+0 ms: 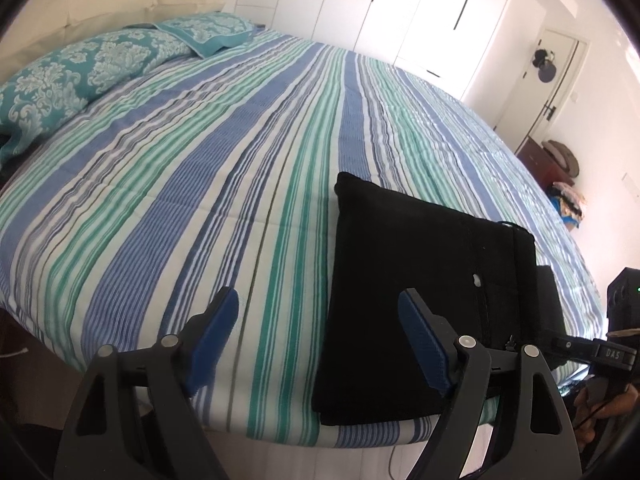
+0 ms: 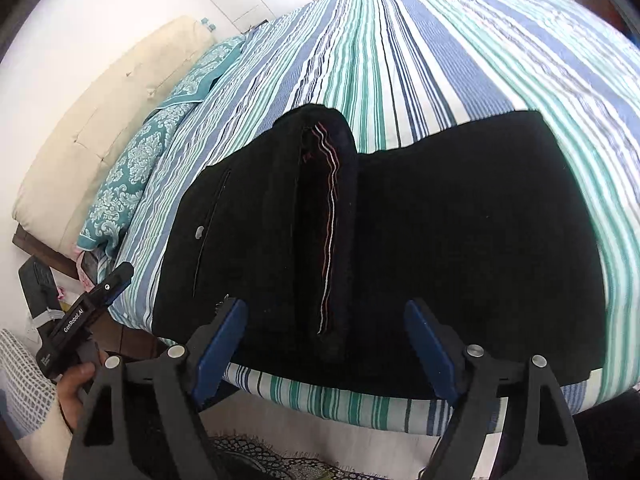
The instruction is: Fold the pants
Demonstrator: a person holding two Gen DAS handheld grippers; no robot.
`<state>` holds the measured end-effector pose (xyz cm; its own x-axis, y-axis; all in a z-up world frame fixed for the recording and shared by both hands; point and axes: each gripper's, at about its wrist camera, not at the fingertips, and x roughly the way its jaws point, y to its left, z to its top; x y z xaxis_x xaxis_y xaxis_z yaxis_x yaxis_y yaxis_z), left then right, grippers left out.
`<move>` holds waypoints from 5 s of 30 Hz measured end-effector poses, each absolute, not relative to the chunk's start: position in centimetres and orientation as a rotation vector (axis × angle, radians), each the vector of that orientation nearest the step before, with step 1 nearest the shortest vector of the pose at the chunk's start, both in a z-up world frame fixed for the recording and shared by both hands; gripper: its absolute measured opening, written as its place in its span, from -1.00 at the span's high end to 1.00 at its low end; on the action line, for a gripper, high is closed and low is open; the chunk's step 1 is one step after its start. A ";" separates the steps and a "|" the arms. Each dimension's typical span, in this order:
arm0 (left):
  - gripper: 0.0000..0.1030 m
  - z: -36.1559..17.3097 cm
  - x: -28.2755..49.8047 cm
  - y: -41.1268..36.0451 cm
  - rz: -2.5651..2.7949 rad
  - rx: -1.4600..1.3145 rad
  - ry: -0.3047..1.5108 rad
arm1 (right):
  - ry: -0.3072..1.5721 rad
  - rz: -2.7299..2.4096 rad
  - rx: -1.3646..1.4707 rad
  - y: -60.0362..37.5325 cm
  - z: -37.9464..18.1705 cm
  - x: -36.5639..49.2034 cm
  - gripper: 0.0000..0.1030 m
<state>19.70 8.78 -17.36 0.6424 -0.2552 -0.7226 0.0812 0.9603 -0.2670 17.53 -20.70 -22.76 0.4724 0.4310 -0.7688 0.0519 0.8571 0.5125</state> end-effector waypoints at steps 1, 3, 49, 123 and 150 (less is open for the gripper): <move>-0.62 -17.5 19.8 8.8 -0.192 -0.222 0.858 | 1.080 0.253 0.528 -20.6 -23.3 17.9 -0.58; -0.62 -17.5 19.7 8.8 -0.188 -0.223 0.860 | 1.078 0.288 0.549 -20.1 -23.8 18.6 -0.62; -0.73 -20.3 17.4 -8.2 -0.509 0.222 0.952 | 0.832 0.298 0.236 -25.3 -18.8 14.7 -0.01; -0.99 -20.1 16.9 -4.9 -0.361 0.044 1.077 | 0.890 0.076 0.099 -22.3 -23.2 10.2 -0.58; -0.97 -19.5 15.8 -4.8 -0.363 0.059 1.051 | 0.883 -0.101 0.432 -29.1 -23.1 7.5 -0.87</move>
<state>15.81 -4.77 -19.53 0.4433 -0.2650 -0.8563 0.3204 0.9390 -0.1247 7.47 -29.05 -23.06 0.6363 0.0905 -0.7661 0.2608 0.9094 0.3240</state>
